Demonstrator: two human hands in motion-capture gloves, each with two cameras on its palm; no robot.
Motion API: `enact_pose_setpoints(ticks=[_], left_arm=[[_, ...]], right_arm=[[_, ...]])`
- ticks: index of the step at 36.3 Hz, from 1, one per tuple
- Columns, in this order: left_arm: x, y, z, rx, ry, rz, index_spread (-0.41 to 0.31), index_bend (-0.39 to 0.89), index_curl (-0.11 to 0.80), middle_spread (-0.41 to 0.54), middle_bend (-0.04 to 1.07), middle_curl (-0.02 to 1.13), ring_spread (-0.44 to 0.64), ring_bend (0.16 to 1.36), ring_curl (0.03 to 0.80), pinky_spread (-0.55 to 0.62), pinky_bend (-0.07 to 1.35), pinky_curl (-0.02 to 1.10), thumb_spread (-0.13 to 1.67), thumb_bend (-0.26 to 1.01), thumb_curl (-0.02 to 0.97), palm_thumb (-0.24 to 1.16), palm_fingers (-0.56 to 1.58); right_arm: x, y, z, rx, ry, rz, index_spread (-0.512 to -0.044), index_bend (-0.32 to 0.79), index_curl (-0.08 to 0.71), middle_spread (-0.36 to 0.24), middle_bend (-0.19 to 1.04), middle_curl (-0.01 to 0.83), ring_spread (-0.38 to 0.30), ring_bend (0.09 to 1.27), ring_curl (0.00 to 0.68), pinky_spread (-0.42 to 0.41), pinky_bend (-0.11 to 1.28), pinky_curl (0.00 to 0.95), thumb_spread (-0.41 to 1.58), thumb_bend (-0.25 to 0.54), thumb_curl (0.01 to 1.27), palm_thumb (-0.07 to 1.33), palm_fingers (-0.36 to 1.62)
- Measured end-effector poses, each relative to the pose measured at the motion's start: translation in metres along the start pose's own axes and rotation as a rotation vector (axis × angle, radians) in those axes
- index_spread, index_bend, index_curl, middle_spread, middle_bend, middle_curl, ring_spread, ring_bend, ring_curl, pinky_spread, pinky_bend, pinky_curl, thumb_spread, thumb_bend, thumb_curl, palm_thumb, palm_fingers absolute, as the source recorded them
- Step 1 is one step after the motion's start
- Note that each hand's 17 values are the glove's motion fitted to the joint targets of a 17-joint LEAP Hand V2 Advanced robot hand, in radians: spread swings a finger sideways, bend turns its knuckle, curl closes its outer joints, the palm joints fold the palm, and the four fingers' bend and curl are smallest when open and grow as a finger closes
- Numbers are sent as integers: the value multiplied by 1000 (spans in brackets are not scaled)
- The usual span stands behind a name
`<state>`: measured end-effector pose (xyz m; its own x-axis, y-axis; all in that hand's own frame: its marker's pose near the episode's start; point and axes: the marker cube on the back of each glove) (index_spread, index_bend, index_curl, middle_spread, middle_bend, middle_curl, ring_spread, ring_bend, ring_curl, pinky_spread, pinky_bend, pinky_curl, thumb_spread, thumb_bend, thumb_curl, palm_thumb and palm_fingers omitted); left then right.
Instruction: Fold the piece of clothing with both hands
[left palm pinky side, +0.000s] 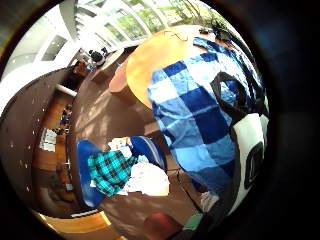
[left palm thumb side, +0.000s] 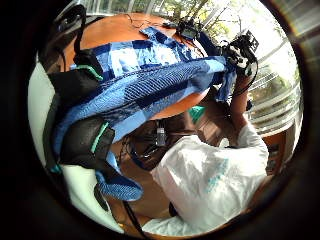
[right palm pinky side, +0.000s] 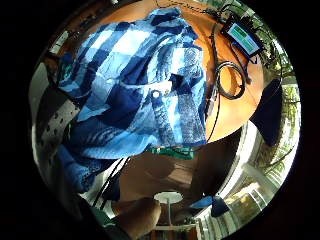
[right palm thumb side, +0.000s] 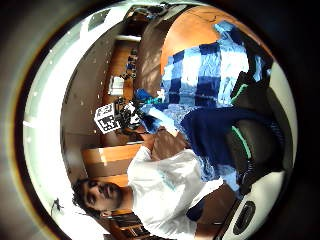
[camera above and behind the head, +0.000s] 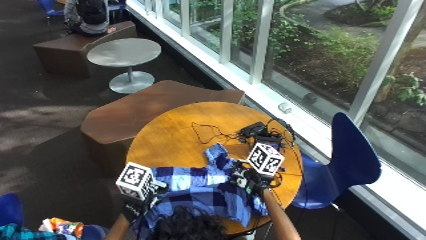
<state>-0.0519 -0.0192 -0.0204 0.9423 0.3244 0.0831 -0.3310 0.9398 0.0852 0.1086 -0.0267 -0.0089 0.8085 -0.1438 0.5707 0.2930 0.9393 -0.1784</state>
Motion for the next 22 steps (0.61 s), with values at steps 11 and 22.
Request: enact_pose_setpoints(ticks=[11,22], left_arm=[[-62,-165,66,-433,108,-121,-299,131,309,-371,586,520,-401,996,500,-390,622,439,1134,-14,323,634,1312],[-53,-142,83,-142,-136,-305,-240,160,338,-292,412,494,-364,870,470,-236,458,433,1154,-9,322,656,845]], right_arm=[[30,-177,-32,68,-149,282,-289,137,349,-221,607,506,-222,911,516,-327,673,436,1164,146,322,888,1380],[43,-139,-9,446,222,353,-289,208,391,-204,489,477,-210,744,476,-267,611,427,1058,84,366,936,1116]])
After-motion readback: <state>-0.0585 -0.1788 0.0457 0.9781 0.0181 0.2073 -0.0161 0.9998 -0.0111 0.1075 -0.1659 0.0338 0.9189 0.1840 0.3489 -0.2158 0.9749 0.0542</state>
